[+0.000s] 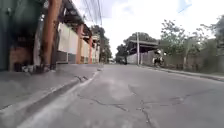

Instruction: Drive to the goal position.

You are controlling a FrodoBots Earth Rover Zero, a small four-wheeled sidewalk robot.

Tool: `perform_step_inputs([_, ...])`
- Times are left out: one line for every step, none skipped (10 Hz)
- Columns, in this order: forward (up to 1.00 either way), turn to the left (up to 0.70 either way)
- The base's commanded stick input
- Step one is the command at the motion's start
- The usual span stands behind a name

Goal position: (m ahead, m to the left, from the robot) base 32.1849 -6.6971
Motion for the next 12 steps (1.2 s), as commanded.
perform_step_inputs([1.0, 0.0])
perform_step_inputs([1.0, 0.0])
perform_step_inputs([1.0, 0.0])
perform_step_inputs([1.0, 0.0])
perform_step_inputs([1.0, 0.0])
perform_step_inputs([1.0, 0.0])
perform_step_inputs([1.0, 0.0])
perform_step_inputs([1.0, 0.0])
perform_step_inputs([1.0, 0.0])
perform_step_inputs([1.0, 0.0])
perform_step_inputs([1.0, 0.0])
perform_step_inputs([1.0, 0.0])
